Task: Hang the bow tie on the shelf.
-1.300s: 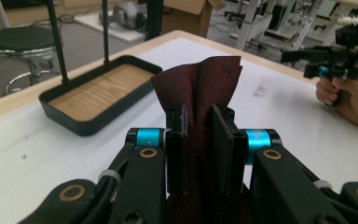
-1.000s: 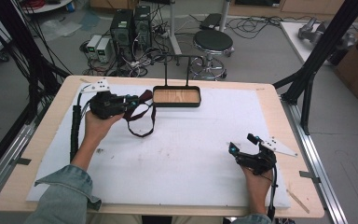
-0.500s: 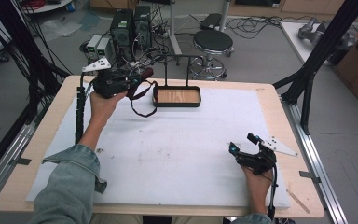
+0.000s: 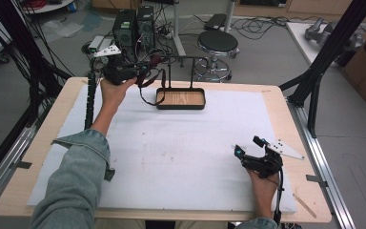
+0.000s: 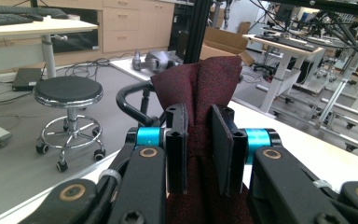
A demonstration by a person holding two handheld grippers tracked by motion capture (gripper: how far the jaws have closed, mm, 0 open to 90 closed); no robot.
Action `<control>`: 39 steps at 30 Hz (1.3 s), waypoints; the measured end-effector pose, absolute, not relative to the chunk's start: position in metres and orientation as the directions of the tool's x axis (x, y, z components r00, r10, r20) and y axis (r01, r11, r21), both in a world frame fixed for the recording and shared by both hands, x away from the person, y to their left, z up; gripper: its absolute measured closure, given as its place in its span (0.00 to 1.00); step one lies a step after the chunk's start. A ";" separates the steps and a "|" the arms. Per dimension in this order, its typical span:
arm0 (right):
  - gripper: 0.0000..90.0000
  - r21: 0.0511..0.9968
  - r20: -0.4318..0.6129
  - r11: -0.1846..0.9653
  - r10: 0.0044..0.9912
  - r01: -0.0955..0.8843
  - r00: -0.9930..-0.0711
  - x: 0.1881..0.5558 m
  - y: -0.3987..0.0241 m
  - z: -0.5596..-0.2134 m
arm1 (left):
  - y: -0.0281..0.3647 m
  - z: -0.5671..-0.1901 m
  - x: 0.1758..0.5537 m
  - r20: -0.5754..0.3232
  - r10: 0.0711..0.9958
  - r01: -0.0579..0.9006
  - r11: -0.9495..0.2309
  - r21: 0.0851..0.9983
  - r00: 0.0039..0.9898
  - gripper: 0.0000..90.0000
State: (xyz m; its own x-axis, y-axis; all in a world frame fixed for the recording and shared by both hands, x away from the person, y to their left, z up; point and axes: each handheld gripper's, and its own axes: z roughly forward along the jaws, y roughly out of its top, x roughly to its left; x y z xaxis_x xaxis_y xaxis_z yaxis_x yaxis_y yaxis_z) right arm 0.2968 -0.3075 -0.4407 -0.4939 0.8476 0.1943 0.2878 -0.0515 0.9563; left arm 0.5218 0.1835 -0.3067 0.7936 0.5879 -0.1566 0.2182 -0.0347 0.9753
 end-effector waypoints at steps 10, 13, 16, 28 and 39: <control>0.07 0.953 0.203 -0.054 0.843 0.297 -0.499 0.296 -0.307 -0.441 | 0.180 -0.310 0.538 -0.170 0.609 0.227 -0.018 0.974 0.775 0.84; 0.07 0.953 0.203 -0.054 0.843 0.297 -0.498 0.296 -0.307 -0.441 | 0.178 -0.307 0.541 -0.150 0.623 0.222 -0.038 0.974 0.767 0.84; 0.07 0.954 0.202 -0.054 0.843 0.294 -0.499 0.297 -0.307 -0.441 | 0.176 -0.306 0.544 -0.149 0.631 0.222 -0.038 0.974 0.762 0.84; 0.07 0.954 0.204 -0.055 0.841 0.296 -0.501 0.296 -0.307 -0.441 | 0.183 -0.316 0.556 -0.167 0.661 0.242 -0.023 0.970 0.732 0.84; 0.07 0.953 0.206 -0.057 0.842 0.298 -0.499 0.297 -0.307 -0.441 | 0.186 -0.327 0.560 -0.166 0.678 0.258 -0.036 0.966 0.716 0.83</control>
